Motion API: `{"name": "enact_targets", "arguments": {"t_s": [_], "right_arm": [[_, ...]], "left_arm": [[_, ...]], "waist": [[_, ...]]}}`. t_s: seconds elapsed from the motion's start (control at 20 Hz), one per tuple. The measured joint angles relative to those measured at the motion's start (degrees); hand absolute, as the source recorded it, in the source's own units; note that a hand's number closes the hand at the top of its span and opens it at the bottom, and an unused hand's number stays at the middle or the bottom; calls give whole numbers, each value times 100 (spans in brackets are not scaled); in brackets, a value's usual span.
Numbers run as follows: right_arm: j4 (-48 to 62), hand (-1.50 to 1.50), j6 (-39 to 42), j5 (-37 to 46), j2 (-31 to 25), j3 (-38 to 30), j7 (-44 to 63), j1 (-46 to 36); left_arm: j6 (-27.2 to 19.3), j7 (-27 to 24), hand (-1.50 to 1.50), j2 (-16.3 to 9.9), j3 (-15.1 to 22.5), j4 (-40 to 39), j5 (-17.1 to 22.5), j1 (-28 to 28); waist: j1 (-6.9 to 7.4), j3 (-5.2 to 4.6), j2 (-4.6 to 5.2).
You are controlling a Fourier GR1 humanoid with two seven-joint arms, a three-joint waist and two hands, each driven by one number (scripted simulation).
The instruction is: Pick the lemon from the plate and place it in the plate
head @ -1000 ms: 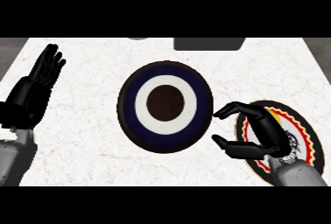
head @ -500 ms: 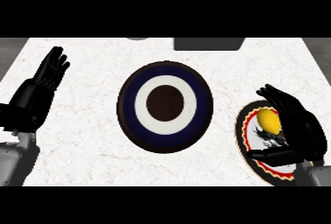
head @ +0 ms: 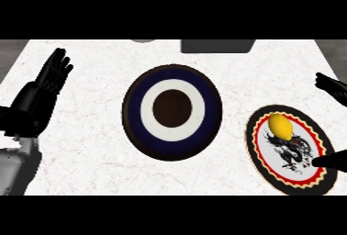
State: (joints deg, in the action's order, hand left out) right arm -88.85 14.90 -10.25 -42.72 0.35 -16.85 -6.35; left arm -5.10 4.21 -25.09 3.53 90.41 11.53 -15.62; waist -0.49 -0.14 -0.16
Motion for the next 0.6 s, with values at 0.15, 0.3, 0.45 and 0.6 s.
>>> {"name": "enact_targets", "arguments": {"t_s": [0.15,0.3,0.45,0.6], "right_arm": [[-82,-150,334,264,-564,95,520,-73],[-163,-150,762,491,-966,315,907,-99],[-62,-150,1133,701,-1152,431,1068,-170],[-148,-150,1313,884,-1044,610,1537,-379]], "left_arm": [[128,-25,0,-72,-81,-8,66,24],[116,18,0,-42,-98,-33,45,-66],[99,-20,0,60,-64,-34,-42,-28],[160,-38,0,101,-77,41,-93,63]], "waist": [[32,-1,5],[46,2,13],[62,6,17],[79,9,17]]}}
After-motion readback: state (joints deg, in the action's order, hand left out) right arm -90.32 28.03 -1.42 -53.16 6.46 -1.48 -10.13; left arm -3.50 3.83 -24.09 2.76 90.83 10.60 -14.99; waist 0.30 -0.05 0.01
